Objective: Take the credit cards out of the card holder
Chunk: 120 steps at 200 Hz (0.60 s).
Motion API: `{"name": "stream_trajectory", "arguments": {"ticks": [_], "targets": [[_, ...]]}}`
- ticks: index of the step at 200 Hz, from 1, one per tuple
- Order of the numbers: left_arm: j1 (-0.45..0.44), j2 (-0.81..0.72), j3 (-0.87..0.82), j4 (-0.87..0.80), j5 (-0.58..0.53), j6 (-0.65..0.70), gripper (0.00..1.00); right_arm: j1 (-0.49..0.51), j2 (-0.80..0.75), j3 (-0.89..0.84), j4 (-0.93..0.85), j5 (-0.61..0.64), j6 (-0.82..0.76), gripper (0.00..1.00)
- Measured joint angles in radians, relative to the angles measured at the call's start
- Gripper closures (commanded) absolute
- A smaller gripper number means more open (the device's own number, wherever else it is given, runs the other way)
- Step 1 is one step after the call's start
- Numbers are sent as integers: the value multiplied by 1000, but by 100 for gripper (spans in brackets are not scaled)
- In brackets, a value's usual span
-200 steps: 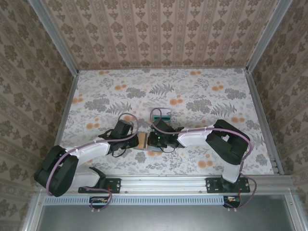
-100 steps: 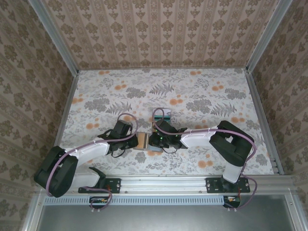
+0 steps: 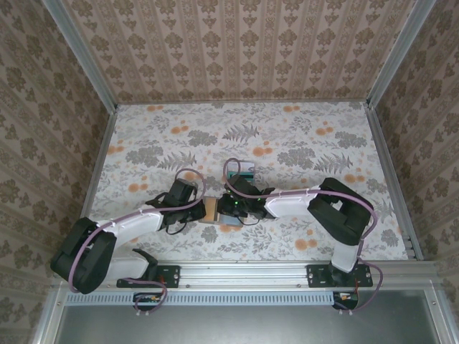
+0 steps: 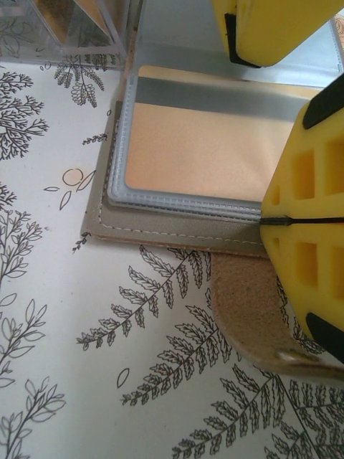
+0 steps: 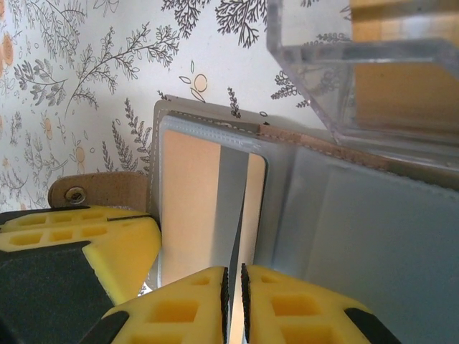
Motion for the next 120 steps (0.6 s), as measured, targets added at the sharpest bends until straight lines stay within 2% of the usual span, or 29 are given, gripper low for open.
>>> {"name": "stream_trajectory", "arguments": {"ticks": [120], "targets": [[0,0,0,0,0,0,92,0,33,12,-1,-22,-3,81]]}}
